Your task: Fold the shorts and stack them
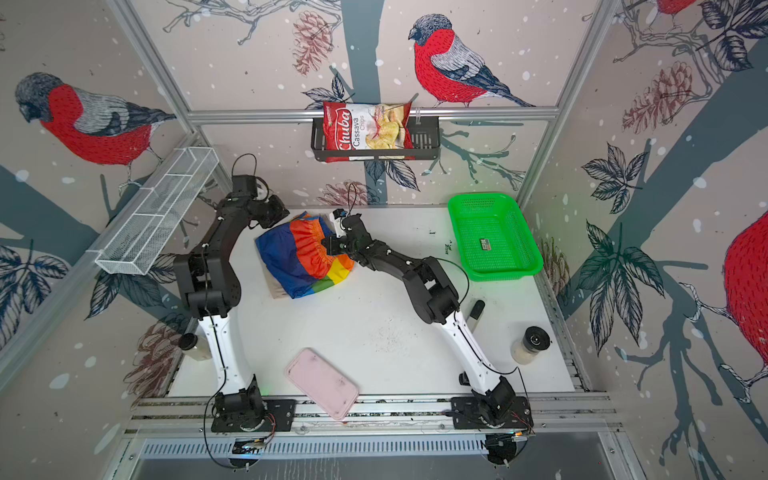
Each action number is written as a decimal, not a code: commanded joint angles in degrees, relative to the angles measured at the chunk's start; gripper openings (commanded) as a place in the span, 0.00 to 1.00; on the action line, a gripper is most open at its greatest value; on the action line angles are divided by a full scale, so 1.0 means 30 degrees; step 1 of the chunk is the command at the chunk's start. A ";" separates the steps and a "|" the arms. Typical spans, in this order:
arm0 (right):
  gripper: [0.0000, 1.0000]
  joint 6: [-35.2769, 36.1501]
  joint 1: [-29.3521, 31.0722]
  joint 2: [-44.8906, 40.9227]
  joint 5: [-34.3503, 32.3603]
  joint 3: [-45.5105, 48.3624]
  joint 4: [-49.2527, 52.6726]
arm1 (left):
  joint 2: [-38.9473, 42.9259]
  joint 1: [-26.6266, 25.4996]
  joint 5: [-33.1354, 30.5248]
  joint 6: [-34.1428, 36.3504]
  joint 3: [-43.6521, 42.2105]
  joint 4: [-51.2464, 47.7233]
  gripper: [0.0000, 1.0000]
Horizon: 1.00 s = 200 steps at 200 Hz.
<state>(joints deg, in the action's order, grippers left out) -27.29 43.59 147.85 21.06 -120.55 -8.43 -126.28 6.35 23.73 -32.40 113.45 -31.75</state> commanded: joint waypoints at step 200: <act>0.08 0.1529 -0.0357 -0.6749 -0.6588 0.6128 0.2817 | 0.3218 -0.1624 0.0296 0.1623 0.3096 -0.1496 0.41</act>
<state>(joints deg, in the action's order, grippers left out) -25.91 40.58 138.23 9.13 -109.34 1.19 -131.09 1.91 26.63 -29.36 128.31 -34.30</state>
